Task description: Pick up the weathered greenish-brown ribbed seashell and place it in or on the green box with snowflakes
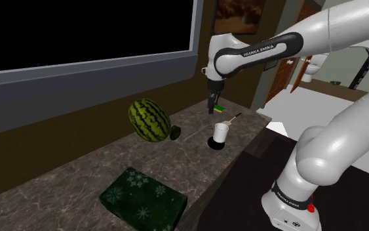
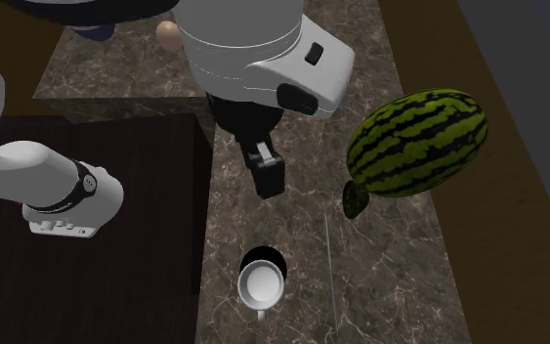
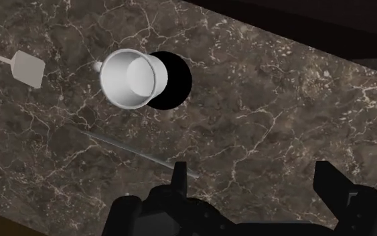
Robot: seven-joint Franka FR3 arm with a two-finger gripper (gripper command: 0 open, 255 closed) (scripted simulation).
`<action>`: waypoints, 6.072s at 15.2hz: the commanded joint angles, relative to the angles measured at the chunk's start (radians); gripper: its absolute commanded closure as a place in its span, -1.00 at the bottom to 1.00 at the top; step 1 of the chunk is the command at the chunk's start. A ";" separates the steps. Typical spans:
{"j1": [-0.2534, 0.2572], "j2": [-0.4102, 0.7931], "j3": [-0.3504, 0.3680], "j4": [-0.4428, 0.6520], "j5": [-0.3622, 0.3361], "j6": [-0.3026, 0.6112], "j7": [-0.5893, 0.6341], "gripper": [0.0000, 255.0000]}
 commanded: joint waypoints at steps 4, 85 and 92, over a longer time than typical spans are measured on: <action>0.011 0.200 -0.043 0.078 0.033 0.132 -0.139 -1.00; 0.030 0.621 0.034 0.559 0.179 0.071 -0.459 1.00; 0.121 0.503 0.087 0.410 0.162 0.104 -0.309 1.00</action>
